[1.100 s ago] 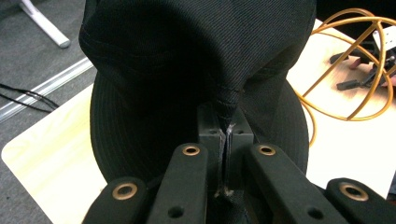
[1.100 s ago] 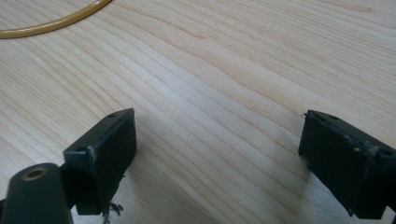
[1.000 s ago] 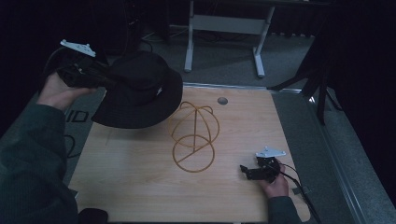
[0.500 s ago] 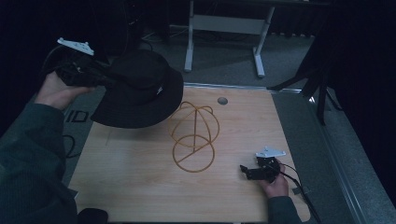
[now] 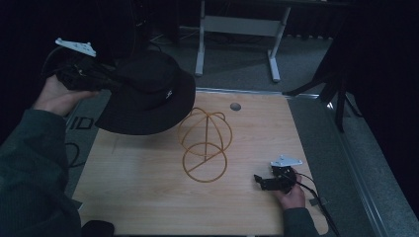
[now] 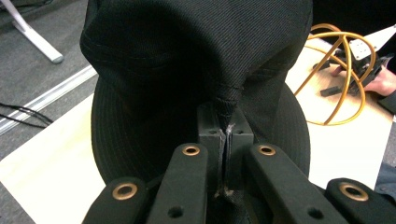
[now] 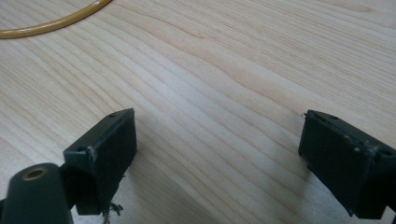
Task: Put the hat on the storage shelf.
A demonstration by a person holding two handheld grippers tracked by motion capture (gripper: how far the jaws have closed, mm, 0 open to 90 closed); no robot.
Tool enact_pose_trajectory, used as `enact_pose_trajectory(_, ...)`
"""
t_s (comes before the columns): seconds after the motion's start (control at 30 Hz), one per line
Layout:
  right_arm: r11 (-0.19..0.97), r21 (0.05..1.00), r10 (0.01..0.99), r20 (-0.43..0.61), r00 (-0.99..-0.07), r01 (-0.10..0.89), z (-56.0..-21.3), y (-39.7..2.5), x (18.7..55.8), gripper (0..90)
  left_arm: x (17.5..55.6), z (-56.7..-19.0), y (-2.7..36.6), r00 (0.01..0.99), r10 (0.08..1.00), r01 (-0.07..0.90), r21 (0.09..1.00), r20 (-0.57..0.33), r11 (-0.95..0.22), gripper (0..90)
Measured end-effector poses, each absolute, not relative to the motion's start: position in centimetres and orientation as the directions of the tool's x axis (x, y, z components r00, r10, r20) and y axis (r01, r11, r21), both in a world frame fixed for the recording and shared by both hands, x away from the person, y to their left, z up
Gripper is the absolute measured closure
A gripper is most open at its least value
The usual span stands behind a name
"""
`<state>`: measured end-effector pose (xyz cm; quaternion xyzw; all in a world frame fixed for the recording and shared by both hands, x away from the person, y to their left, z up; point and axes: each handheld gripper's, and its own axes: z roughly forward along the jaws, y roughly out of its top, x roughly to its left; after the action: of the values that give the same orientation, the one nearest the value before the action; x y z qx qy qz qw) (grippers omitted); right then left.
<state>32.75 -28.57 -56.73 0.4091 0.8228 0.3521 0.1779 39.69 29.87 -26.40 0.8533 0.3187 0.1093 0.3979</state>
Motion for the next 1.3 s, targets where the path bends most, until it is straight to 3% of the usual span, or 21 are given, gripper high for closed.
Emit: enact_pose_trajectory(1.3,0.419,0.724,0.798,-0.007,-0.603,0.548,-56.7,-28.6,32.8,11.2,39.6,-23.9,27.4,0.805,0.59,0.397,0.798,-0.066,-0.454,88.7)
